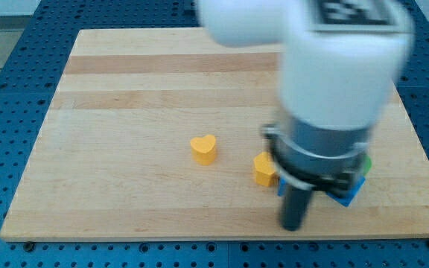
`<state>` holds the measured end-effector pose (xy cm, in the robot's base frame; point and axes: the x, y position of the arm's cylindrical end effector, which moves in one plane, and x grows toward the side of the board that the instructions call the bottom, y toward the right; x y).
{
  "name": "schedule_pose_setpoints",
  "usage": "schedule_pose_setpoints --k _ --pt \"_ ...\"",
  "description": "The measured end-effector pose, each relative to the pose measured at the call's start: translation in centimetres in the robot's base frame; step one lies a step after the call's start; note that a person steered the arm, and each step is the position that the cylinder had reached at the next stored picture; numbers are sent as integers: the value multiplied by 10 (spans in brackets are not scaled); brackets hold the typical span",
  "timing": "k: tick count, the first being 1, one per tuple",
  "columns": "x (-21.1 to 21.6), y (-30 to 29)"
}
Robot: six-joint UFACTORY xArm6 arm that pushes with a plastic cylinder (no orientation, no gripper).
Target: Push the green star into the yellow heart and yellow hexagon
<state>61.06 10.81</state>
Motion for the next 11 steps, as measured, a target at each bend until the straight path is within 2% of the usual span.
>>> schedule_pose_setpoints --k 1,2,3,5,7,9,10,11 --pt "-4 56" --pt "-24 83" --pt "-48 83" --pt "-72 -20" --pt "-100 -37" --pt "-127 -90" --pt "-158 -66" --pt "-224 -39"
